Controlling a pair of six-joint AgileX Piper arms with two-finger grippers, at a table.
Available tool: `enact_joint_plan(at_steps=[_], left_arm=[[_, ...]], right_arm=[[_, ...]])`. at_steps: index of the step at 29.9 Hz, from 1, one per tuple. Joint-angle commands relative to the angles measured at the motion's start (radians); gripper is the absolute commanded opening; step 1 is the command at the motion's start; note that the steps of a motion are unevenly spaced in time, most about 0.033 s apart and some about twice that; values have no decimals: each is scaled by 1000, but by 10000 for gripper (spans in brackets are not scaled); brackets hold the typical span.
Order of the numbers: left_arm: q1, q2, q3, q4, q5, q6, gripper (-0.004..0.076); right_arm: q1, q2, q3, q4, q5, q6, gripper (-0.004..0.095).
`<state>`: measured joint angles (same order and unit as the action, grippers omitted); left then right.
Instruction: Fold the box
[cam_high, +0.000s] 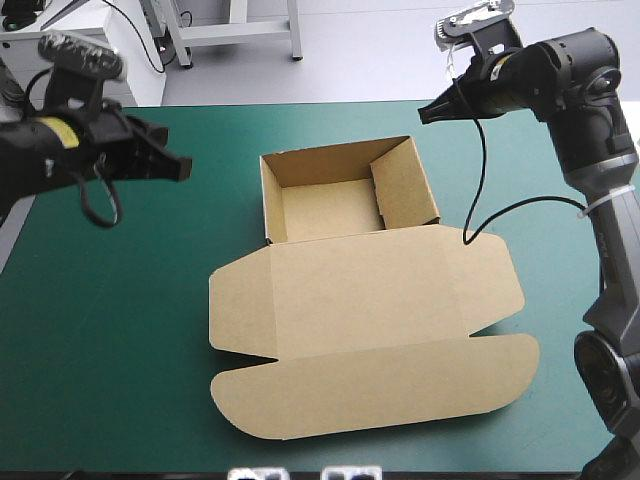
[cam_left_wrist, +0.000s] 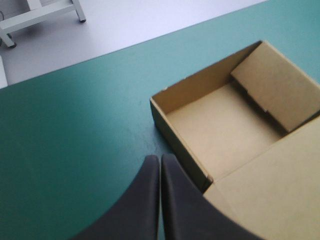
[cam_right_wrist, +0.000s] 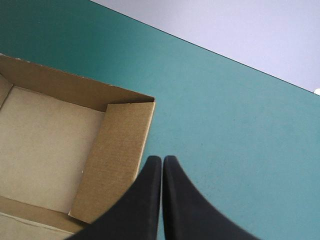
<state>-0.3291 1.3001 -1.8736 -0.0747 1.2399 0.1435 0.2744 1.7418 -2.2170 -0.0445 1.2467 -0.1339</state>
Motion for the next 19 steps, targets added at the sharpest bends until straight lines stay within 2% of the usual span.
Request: enact_joint_plan(at_steps=[1,7,12,19], left_arm=[[-4,-163,171,47,-27,5,-8],[-4,-486,592,75,-281,-9,-8],[-4,-730,896,88,-414,-49,-8],[-4,-1011,1225,121,-451,-125,-8]], right_arm=[[-5,-8,-28,33,5,-34,116],[-5,94,-28,69,5,-30,540],[-5,189,-28,69,5,-14,562],[-5,319,-28,69,5,-10,560]])
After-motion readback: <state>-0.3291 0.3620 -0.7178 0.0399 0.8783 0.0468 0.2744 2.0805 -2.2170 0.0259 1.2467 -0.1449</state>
